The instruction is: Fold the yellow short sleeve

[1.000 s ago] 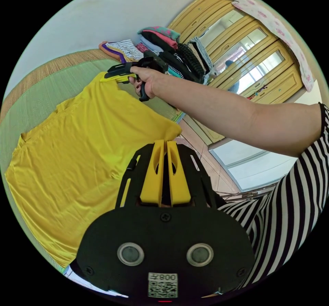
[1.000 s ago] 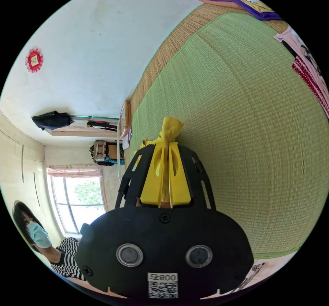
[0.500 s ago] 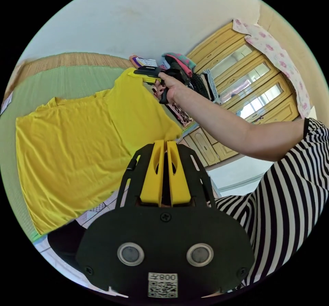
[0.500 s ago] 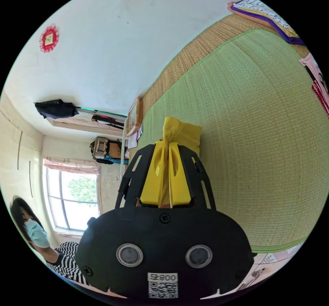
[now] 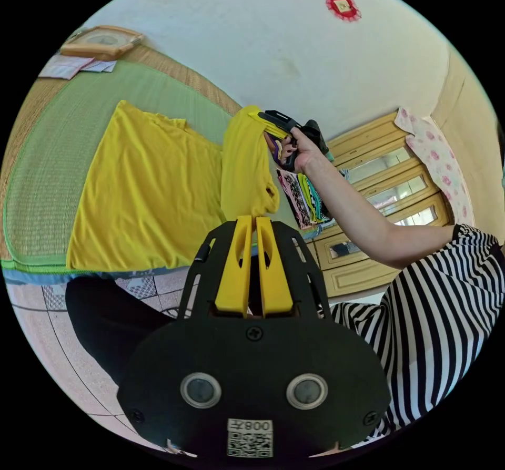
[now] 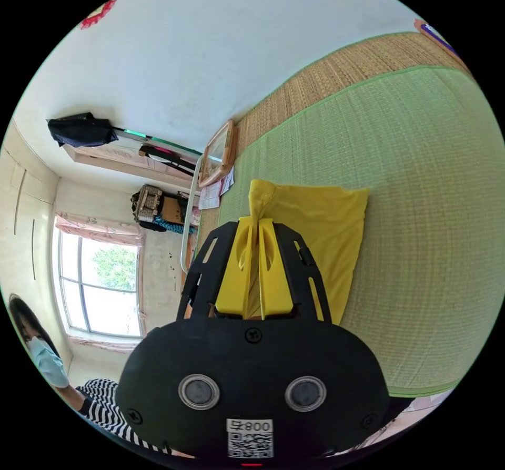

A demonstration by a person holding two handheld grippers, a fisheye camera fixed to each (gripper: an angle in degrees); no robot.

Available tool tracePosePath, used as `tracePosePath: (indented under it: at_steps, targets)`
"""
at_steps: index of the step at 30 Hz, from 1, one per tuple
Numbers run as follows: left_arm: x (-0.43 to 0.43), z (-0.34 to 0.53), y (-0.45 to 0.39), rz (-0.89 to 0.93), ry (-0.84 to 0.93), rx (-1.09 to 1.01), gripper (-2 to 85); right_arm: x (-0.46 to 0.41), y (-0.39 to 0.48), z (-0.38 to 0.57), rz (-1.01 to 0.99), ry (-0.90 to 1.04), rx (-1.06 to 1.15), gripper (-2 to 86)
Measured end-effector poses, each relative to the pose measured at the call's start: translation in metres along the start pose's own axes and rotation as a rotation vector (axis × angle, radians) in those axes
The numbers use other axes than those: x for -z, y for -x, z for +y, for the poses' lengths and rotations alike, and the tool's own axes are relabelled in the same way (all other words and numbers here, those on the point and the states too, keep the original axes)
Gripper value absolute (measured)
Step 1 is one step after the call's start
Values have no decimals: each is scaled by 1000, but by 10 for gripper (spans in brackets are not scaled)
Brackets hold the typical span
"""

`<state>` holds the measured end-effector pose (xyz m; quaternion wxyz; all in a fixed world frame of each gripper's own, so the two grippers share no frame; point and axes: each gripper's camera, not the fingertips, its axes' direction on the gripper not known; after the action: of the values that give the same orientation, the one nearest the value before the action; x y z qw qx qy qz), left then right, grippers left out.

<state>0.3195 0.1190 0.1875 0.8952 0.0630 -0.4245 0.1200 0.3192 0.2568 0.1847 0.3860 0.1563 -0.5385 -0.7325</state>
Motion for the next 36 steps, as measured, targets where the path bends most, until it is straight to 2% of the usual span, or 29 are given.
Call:
tracePosePath:
  at_steps: [8,17,36]
  targets:
    - [-28,70,115,23,-98,169,10,-70,76,-15,56,94,33,15]
    - [-83,129,215,49,-130,309,10,-139,142,-35,144,190,40,17]
    - [-195,211,329,106,-164,425,9,-212,238,-60,255,299,65,19]
